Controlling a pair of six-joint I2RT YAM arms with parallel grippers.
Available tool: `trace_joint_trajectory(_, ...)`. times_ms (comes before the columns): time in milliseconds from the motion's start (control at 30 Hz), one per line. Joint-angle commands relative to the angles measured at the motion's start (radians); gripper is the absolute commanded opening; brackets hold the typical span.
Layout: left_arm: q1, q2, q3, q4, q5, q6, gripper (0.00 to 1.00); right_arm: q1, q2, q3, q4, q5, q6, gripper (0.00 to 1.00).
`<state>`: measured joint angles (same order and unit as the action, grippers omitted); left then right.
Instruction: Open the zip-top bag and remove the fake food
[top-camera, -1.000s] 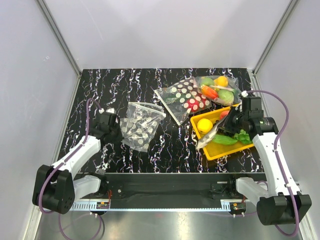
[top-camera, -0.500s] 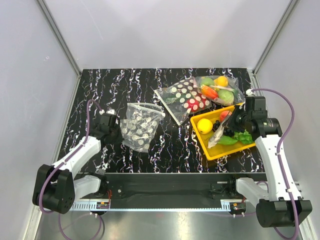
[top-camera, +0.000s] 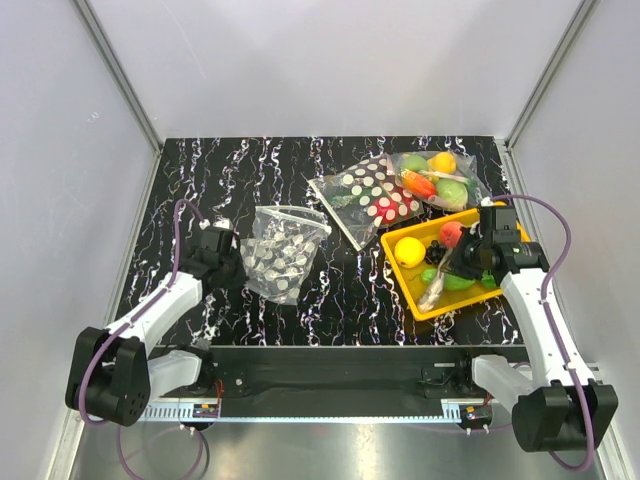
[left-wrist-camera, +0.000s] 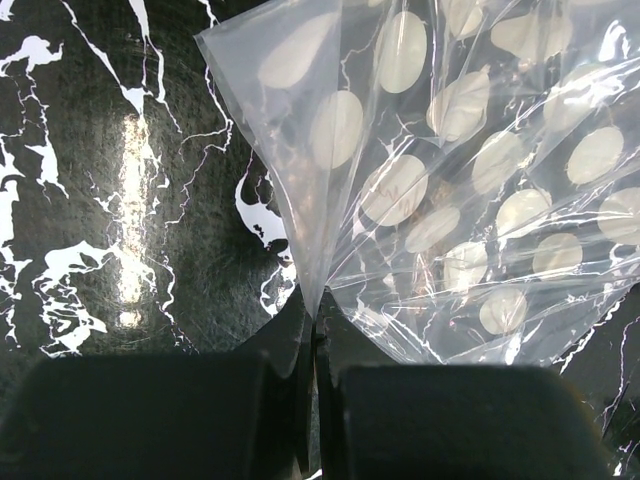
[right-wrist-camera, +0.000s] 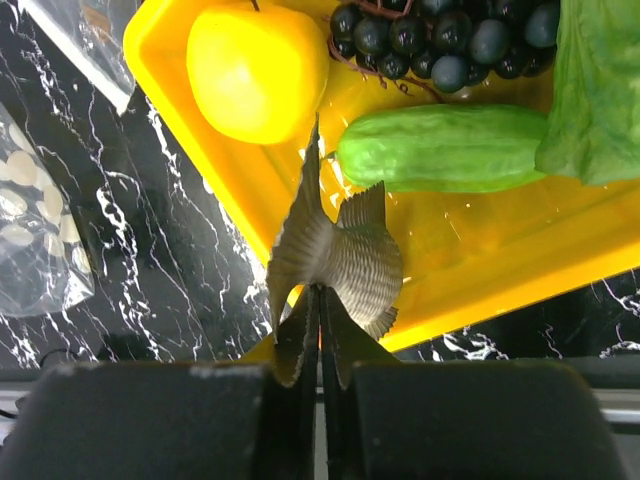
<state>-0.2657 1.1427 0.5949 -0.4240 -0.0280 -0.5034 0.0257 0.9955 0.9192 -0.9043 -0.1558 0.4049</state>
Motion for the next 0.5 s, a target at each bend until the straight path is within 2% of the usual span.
trace_joint_trajectory(0, 0.005, 0.003, 0.005, 0.041, 0.023, 0.006, 0.0, -0.001, 0.031, -0.011, 0.065, 0.021, 0.009, 0.09)
trace_joint_trajectory(133, 0.006, 0.009, 0.011, 0.042, 0.046, 0.0, 0.02, -0.003, 0.1, -0.005, 0.126, 0.024, 0.029, 0.35)
trace_joint_trajectory(167, 0.006, 0.008, 0.013, 0.042, 0.046, -0.001, 0.03, -0.003, 0.106, 0.001, 0.131, 0.021, 0.032, 0.45)
trace_joint_trajectory(267, 0.006, -0.006, 0.025, 0.027, 0.039, -0.007, 0.15, -0.004, 0.126, 0.032, 0.136, 0.03, 0.023, 0.61)
trace_joint_trajectory(300, 0.005, -0.011, 0.031, 0.022, 0.036, -0.009, 0.22, -0.003, 0.124, 0.053, 0.131, 0.036, 0.02, 0.7)
trace_joint_trajectory(367, 0.006, -0.023, 0.052, -0.005, 0.033, -0.012, 0.37, -0.003, 0.114, 0.072, 0.119, 0.048, 0.014, 0.79)
trace_joint_trajectory(400, 0.006, -0.029, 0.062, -0.016, 0.031, -0.014, 0.47, -0.003, 0.108, 0.088, 0.12, 0.053, 0.011, 0.87)
trace_joint_trajectory(433, 0.006, -0.04, 0.077, -0.033, 0.033, -0.017, 0.63, -0.003, 0.095, 0.098, 0.113, 0.058, 0.008, 0.93)
trace_joint_trajectory(467, 0.005, -0.046, 0.086, -0.042, 0.002, -0.02, 0.68, -0.003, 0.089, 0.108, 0.11, 0.068, 0.005, 0.97)
